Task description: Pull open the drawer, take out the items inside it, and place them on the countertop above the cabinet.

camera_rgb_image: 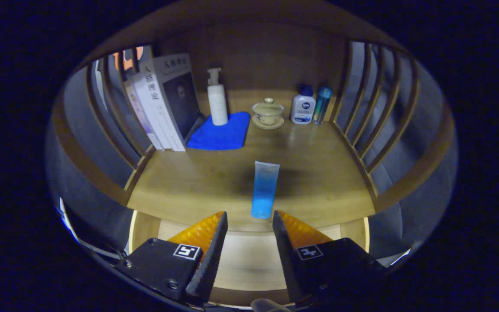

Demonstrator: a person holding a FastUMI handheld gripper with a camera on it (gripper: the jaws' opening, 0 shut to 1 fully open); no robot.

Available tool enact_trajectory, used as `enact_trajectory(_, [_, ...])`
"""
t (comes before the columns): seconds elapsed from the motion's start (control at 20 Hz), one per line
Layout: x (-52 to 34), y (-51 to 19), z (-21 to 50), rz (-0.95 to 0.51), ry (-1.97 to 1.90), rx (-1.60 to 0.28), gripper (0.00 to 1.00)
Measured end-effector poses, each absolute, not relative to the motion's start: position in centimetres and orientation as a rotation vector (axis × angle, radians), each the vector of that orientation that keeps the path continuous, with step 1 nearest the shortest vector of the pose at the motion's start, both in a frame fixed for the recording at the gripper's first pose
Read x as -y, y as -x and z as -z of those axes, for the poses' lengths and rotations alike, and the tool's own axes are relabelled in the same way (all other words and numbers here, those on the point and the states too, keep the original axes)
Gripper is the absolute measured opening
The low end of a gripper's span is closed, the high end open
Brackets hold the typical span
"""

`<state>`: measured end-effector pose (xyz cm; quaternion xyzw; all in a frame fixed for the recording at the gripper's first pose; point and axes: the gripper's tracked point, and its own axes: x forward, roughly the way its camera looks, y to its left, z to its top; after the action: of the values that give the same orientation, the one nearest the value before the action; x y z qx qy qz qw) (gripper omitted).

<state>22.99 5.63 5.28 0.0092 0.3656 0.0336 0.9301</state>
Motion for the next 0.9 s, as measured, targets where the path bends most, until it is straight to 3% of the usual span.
enact_trajectory(0.25, [-6.9, -15.5, -7.6, -0.132, -0.025, -0.520, 0.67])
enact_trajectory(0.35, [-6.4, -12.5, -9.2, -0.120, -0.026, -0.399, 0.82])
enact_trajectory(0.4, [-6.4, -10.8, -9.9, -0.122, -0.018, -0.345, 0.83])
enact_trajectory(0.55, [-6.0, -5.7, -11.4, -0.106, -0.006, -0.178, 1.00])
enact_trajectory(0.9, [-5.6, 2.1, -10.6, -0.161, -0.067, -0.022, 1.00])
